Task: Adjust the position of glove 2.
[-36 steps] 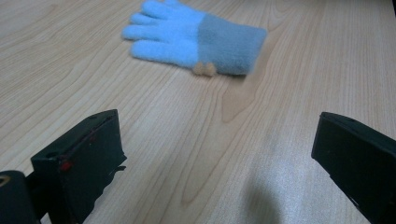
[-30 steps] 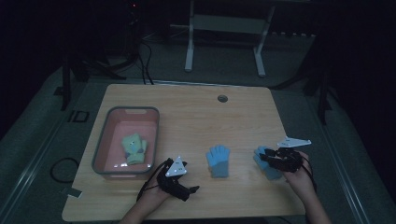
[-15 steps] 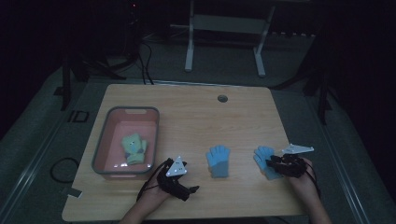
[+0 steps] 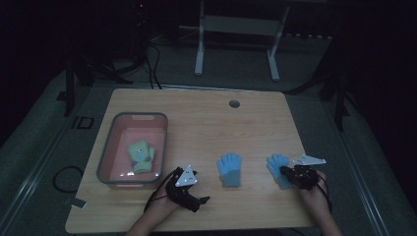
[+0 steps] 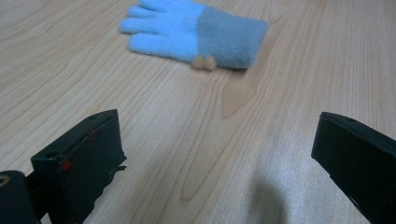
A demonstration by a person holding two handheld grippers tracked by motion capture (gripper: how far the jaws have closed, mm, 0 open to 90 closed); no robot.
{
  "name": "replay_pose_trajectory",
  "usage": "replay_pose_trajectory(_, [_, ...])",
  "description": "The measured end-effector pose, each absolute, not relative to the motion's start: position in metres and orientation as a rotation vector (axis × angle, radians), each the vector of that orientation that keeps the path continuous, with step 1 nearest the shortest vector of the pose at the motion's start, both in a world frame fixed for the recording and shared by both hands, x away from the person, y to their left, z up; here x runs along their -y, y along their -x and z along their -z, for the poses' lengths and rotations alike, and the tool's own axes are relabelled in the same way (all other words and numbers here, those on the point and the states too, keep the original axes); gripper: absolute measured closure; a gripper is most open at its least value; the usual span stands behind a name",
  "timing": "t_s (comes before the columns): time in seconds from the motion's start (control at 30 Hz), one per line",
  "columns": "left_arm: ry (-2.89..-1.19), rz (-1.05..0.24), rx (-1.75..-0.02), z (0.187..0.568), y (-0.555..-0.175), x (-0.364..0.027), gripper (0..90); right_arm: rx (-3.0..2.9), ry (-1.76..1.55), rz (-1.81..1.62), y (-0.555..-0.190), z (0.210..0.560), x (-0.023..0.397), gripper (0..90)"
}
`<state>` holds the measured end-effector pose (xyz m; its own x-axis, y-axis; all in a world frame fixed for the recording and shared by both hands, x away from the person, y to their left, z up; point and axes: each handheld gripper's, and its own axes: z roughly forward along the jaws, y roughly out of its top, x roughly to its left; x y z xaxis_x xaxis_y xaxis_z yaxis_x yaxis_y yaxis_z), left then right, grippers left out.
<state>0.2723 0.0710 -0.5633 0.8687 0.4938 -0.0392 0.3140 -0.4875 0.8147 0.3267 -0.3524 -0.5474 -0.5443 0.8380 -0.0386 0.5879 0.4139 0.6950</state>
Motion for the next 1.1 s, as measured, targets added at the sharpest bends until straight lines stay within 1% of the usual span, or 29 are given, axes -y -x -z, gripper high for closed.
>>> replay_pose_trajectory(0.17, [-2.119,-0.252,-0.583,0.563,-0.273,-0.071,2.3,-2.250,-1.283,-0.909,-0.325,0.541,0.348,86.6])
replay_pose_trajectory(0.27, [-2.122,-0.255,-0.584,0.563,-0.273,-0.071,2.3,-2.220,-1.292,-0.887,-0.321,0.530,0.337,86.6])
replay_pose_trajectory(0.5, [-2.122,-0.257,-0.585,0.563,-0.272,-0.071,2.3,-2.126,-1.388,-1.004,-0.315,0.498,0.311,86.8])
replay_pose_trajectory(0.63, [-2.113,-0.249,-0.598,0.566,-0.271,-0.070,2.3,-2.076,-1.414,-1.030,-0.312,0.488,0.294,86.8])
replay_pose_trajectory(1.1, [-2.135,-0.286,-0.582,0.565,-0.269,-0.066,2.3,-2.082,-1.453,-1.102,-0.311,0.485,0.223,86.7])
